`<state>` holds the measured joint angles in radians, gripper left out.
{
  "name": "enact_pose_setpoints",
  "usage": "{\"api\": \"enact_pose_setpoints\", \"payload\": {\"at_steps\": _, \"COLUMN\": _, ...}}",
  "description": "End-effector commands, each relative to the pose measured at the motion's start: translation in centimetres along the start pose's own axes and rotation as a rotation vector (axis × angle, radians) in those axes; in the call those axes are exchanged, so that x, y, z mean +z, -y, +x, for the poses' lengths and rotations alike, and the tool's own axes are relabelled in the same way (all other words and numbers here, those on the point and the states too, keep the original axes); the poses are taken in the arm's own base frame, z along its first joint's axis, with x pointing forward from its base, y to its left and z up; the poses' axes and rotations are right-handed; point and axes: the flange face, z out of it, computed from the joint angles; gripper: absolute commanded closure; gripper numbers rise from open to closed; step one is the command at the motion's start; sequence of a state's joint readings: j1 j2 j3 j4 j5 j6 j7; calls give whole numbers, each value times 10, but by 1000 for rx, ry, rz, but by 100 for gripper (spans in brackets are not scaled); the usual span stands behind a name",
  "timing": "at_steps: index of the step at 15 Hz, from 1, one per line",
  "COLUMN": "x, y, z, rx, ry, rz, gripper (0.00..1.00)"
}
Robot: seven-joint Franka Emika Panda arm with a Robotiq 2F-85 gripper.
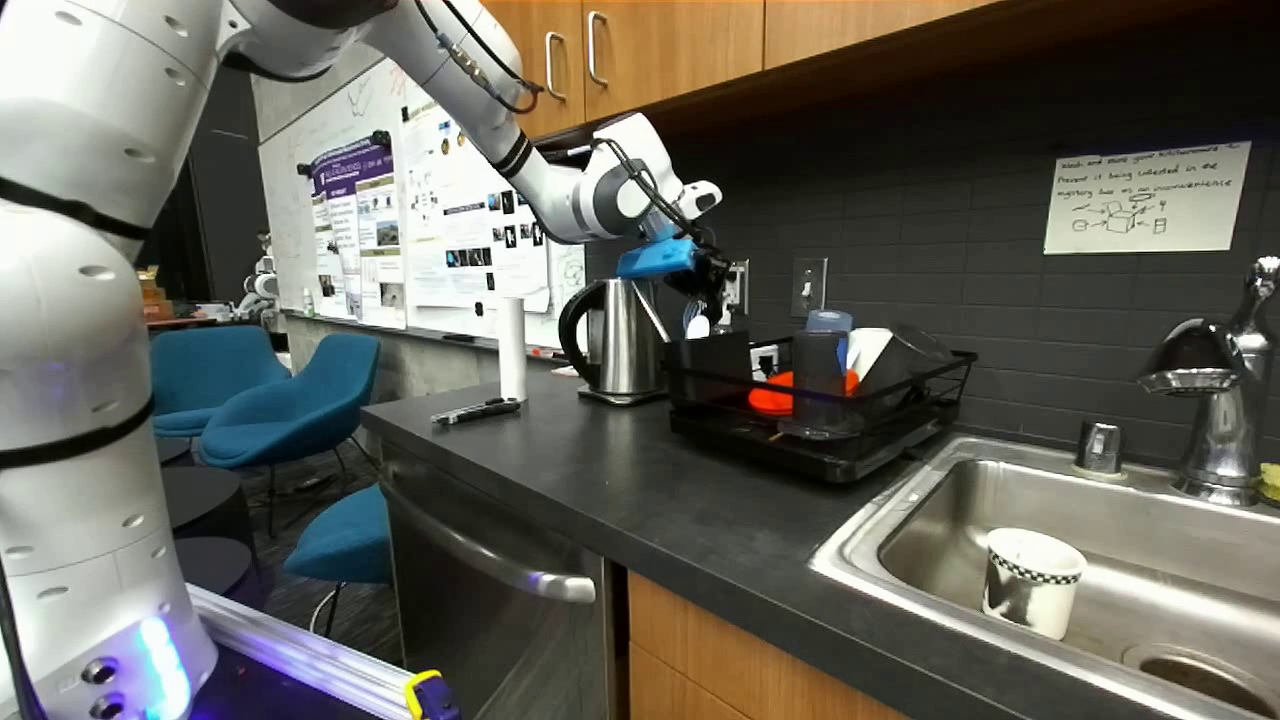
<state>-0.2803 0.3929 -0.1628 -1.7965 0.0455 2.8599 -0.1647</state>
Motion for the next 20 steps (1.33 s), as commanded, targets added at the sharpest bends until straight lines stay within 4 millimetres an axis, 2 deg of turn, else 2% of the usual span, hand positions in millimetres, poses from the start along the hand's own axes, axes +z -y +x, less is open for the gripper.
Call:
{"api": "enact_pose_setpoints", "payload": {"at_steps": 1, "x": -5, "y": -3, "z": 2, "rx": 4, "ry": 9, "rz": -10, "gripper": 74}}
{"api": "enact_pose_setpoints", "payload": {"at_steps": 2, "x": -6, "y": -4, "z": 3, "rx": 5, "ry": 6, "rz": -12, "gripper": 74}}
{"api": "enact_pose_setpoints", "payload": {"at_steps": 4, "x": -7, "y": -4, "z": 3, "rx": 3, "ry": 7, "rz": -17, "gripper": 64}}
{"api": "enact_pose_setpoints", "payload": {"at_steps": 13, "x": -2, "y": -2, "z": 2, "rx": -6, "ry": 7, "rz": -15, "gripper": 2}}
{"api": "enact_pose_setpoints", "payload": {"at_steps": 20, "x": 9, "y": 14, "z": -8, "rx": -10, "ry": 15, "rz": 15, "gripper": 0}}
